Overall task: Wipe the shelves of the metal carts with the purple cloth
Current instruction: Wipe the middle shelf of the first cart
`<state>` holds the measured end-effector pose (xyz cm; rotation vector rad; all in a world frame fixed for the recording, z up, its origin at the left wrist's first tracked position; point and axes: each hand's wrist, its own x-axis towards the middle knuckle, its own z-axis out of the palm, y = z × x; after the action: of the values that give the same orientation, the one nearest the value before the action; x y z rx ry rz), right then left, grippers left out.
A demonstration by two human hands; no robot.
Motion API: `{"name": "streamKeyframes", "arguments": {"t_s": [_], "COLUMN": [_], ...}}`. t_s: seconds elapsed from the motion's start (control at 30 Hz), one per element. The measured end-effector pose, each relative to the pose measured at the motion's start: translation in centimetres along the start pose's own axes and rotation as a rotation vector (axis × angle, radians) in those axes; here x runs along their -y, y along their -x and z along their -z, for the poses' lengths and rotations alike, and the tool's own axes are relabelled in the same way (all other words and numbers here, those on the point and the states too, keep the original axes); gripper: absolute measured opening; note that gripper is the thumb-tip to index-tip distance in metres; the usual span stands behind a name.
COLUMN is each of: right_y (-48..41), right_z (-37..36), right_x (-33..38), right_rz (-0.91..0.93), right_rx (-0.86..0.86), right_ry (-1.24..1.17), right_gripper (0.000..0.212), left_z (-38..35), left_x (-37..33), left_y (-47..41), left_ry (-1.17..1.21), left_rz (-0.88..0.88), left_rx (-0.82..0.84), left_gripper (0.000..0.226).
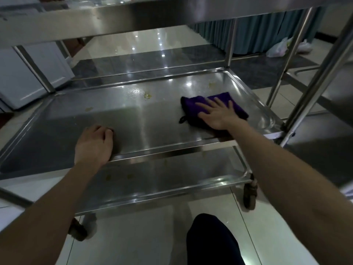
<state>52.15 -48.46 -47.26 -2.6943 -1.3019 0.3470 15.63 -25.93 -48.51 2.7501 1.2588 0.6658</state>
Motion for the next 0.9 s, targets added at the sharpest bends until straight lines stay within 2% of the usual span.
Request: {"name": "streamKeyframes", "arguments": {"t_s": [0.07,0.13,0.23,0.3,0.4,0.5,0.6,0.67,0.77,0.9], "right_y": [1.8,3.7,4.7,4.5,5.3,5.9,5.9,5.4,4.6,2.8], "right_z": [1.1,1.1,0.2,-1.0,-3.8,-4.9,-4.0,-3.2,-0.9,1.5], "right_x": [-5.6,-7.9,-3.4,3.4,13.8,16.6,12.5,7.8,-1.3,-9.2], "right_rz": [-0.128,-0.214,-0.294,-0.210,0.035,0.168,0.242,0.210,0.025,-0.167], "right_rx": [-0.019,-0.032,-0.028,-0.014,0.011,0.023,0.020,0.008,-0.011,-0.007], "right_ry": [0.003,0.011,-0.016,0.002,0.063,0.068,0.021,0.018,0.019,0.018], "right_gripper": [0.062,0.063,0.068,0.071,0.072,0.070,0.067,0.066,0.066,0.081], "left_z": [-0.2,-0.4,-0.5,-0.4,-0.2,0.0,0.0,-0.2,-0.3,0.1], "left_x": [-0.2,-0.4,-0.5,-0.7,-1.1,-0.4,0.3,0.5,0.6,-0.4], "left_y": [0.1,0.1,-0.2,-0.2,-0.3,-0.3,-0.4,-0.7,-0.8,0.0], "left_ry": [0.013,0.007,-0.030,-0.030,-0.047,-0.044,-0.021,-0.021,-0.013,-0.013], "left_rz": [-0.016,-0.014,0.033,0.037,0.006,0.019,-0.030,-0.041,-0.024,0.003], "left_rx": [-0.025,-0.029,-0.014,-0.030,-0.038,-0.008,0.012,0.026,0.025,0.018], "left_gripper": [0.056,0.054,0.046,0.037,0.034,0.033,0.038,0.031,0.029,0.049]}}
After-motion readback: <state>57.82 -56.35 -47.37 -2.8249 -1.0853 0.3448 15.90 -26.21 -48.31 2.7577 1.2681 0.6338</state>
